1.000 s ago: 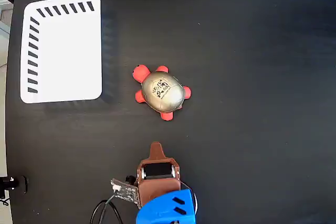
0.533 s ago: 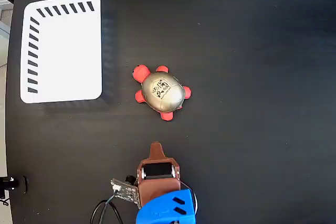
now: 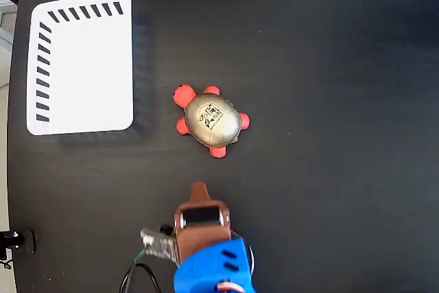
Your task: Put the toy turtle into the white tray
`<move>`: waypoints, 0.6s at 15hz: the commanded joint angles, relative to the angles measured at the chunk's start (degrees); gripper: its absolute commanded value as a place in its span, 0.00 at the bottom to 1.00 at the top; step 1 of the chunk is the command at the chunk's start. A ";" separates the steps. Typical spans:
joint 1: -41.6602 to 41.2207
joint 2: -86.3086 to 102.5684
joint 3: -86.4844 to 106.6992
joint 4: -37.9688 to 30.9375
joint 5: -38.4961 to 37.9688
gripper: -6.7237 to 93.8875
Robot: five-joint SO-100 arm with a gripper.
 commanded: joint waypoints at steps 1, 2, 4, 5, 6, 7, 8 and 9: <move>0.00 -11.60 -8.44 -4.75 4.48 0.07; 0.00 -18.37 -13.71 -4.92 7.56 0.07; 0.44 -32.52 -24.61 -4.22 13.10 0.07; 1.23 -39.81 -30.32 -2.81 16.26 0.07; 1.85 -45.79 -35.68 -0.70 19.69 0.07; 2.29 -50.71 -40.69 1.67 23.03 0.07; 2.90 -54.58 -45.09 3.78 26.28 0.07; 3.52 -57.83 -49.22 5.45 28.92 0.07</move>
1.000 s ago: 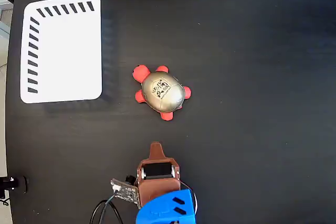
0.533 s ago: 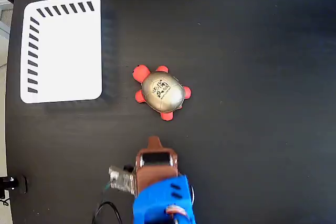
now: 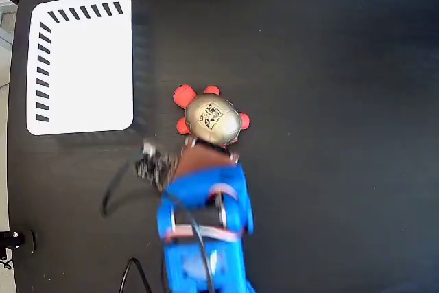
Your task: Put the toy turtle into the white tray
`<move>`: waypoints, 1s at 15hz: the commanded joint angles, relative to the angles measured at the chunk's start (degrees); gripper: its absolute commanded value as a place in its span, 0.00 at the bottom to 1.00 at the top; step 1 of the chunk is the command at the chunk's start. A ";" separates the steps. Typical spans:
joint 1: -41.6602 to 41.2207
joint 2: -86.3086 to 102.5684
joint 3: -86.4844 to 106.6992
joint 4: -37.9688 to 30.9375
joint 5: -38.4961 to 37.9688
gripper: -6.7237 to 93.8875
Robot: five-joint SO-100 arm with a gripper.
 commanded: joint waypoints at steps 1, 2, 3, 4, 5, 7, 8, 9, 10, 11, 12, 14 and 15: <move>0.44 -5.01 -13.01 3.25 5.01 0.08; 0.09 -7.91 -16.52 5.36 6.15 0.09; -0.53 -10.99 -20.04 8.09 6.77 0.19; -0.79 -14.24 -23.55 10.90 7.73 0.26; -0.79 -17.14 -26.28 12.92 8.09 0.37; -0.44 -20.74 -29.00 15.12 8.26 0.52; -0.18 -21.97 -29.44 15.64 8.26 0.54; -0.18 -23.20 -29.88 15.82 8.26 0.58; -0.18 -24.87 -30.67 16.26 8.00 0.65; -0.18 -26.28 -31.64 16.61 7.73 0.66; -0.18 -26.81 -31.99 17.23 8.00 0.66; -0.62 -28.21 -32.26 17.67 9.32 0.66; -0.44 -29.79 -32.52 17.67 10.02 0.66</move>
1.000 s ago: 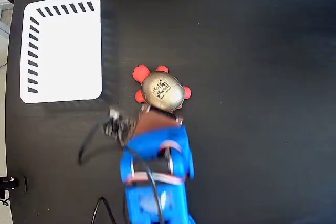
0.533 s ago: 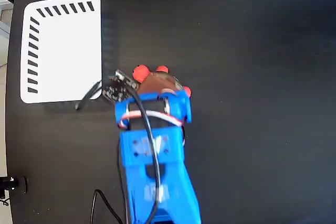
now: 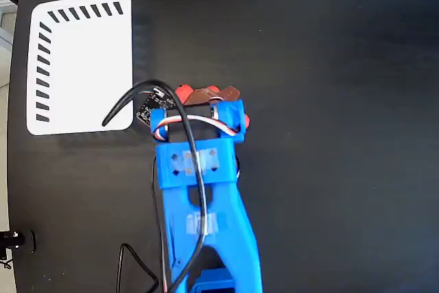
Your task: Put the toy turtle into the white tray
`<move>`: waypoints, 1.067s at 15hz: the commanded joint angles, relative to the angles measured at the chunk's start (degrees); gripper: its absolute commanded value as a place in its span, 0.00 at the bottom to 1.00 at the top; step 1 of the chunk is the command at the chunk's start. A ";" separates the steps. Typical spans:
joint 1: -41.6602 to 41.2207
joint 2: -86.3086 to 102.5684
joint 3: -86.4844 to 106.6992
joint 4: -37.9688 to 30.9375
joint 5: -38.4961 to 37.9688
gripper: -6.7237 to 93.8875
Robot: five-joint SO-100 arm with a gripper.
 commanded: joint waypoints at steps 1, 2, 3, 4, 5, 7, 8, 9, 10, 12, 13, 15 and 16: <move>-0.70 -0.09 -2.99 -0.18 1.67 0.66; -0.79 -0.79 -2.29 -1.49 2.11 0.66; -0.97 -1.32 -1.05 -3.16 2.46 0.66; -0.97 -1.93 0.18 -4.92 2.64 0.66; -0.70 -2.46 1.23 -6.50 2.72 0.66; -0.62 -3.60 2.11 -7.82 2.81 0.66; -1.05 -3.96 2.55 -8.09 2.81 0.66; -1.14 -4.04 3.16 -8.70 2.81 0.66; -1.05 -4.31 3.60 -9.58 2.81 0.66; -0.70 -4.75 3.78 -10.28 2.72 0.66; -0.53 -5.01 4.22 -11.07 2.72 0.66; -0.18 -5.36 5.45 -12.83 2.64 0.65; -0.09 -5.71 5.98 -13.71 2.55 0.65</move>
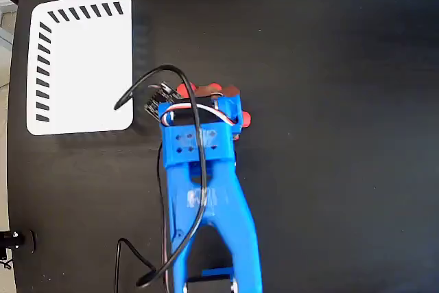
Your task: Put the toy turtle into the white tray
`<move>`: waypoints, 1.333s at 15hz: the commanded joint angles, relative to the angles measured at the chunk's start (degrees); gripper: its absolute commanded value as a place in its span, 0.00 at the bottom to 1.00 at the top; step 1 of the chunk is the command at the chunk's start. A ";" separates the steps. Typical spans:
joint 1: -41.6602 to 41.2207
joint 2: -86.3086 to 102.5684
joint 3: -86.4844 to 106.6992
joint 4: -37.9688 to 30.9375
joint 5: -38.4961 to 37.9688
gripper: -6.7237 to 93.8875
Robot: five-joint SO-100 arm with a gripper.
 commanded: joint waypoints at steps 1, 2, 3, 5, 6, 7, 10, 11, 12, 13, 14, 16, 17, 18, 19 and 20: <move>-0.44 1.49 0.62 -0.79 0.62 0.65; -0.26 1.32 1.32 -1.76 0.53 0.65; 0.00 1.05 1.67 -2.37 0.35 0.65; 0.18 0.79 2.46 -3.34 0.35 0.65; 0.18 0.70 2.81 -3.87 0.18 0.62; 0.26 0.70 2.90 -4.13 0.18 0.56; 0.44 0.88 2.72 -4.13 0.18 0.33; 0.53 1.23 2.55 -3.96 0.26 0.23; 0.88 1.76 2.20 -3.60 0.35 0.11; 1.14 2.55 1.41 -2.02 0.18 0.06; 1.32 3.78 -0.26 1.14 -0.97 0.06; 2.02 8.26 -2.20 6.33 -2.99 0.06; 2.37 10.46 -3.52 8.17 -3.43 0.06; 2.46 12.57 -5.62 10.11 -4.04 0.06; 2.29 14.24 -8.96 13.80 -4.04 0.06; 1.58 15.73 -12.74 18.11 -3.96 0.06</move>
